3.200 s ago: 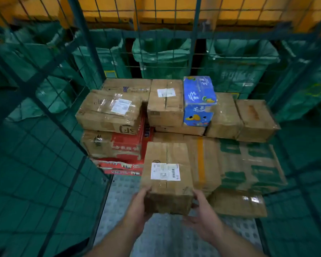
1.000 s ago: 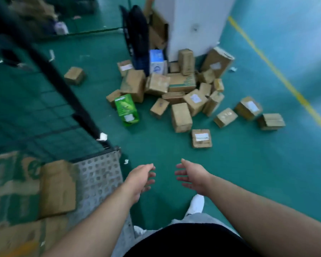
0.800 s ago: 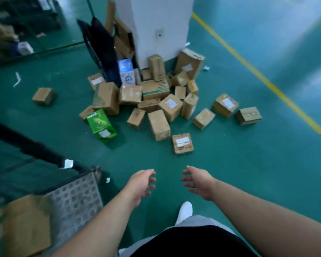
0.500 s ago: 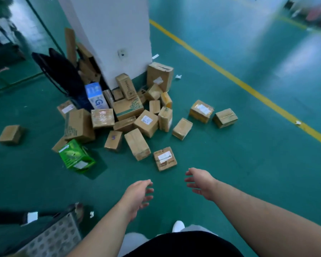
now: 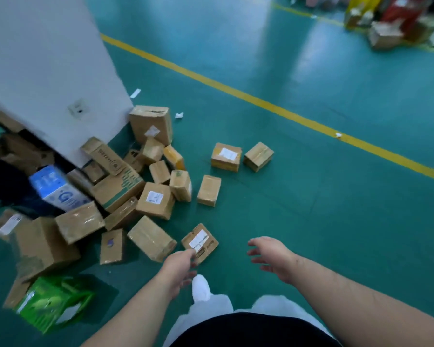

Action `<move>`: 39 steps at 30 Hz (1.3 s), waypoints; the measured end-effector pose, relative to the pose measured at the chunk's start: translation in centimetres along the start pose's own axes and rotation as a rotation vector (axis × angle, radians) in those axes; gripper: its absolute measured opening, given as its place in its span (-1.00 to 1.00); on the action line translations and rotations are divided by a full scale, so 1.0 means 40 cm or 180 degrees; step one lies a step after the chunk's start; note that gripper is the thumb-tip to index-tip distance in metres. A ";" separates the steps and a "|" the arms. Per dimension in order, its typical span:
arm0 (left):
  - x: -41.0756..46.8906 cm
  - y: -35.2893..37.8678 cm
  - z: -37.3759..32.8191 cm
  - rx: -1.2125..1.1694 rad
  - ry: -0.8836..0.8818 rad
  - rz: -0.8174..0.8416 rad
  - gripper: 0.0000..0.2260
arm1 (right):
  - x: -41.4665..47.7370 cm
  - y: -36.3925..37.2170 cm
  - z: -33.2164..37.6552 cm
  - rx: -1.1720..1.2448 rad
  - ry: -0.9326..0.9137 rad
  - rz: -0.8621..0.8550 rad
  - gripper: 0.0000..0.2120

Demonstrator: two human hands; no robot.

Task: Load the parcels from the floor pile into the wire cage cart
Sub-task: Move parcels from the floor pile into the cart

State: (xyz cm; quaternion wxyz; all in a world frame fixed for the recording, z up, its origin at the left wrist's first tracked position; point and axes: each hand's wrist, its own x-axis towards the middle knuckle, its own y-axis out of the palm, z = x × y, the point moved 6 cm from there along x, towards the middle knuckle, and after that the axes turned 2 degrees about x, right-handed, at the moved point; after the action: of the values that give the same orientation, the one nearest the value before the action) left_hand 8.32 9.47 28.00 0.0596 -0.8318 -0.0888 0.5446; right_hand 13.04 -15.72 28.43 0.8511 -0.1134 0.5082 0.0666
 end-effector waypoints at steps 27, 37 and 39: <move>0.271 0.529 -0.980 0.0360 0.0320 0.0211 -0.74 | 0.517 -0.751 0.656 0.0498 0.0218 -0.0484 -0.70; 0.513 0.460 -1.116 -0.0259 -0.0182 -0.0172 -0.75 | 0.753 -0.632 0.932 -0.0667 0.0150 0.0043 -0.72; 0.591 0.480 -1.147 -0.0329 -0.0337 -0.0093 -0.76 | 0.800 -0.630 0.955 -0.0829 0.0224 0.0042 -0.76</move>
State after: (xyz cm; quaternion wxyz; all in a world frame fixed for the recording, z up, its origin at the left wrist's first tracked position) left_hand 61.22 -4.37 21.42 0.0197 -0.8024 -0.1320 0.5816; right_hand 66.45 -30.14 20.91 0.8104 -0.2219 0.5255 0.1337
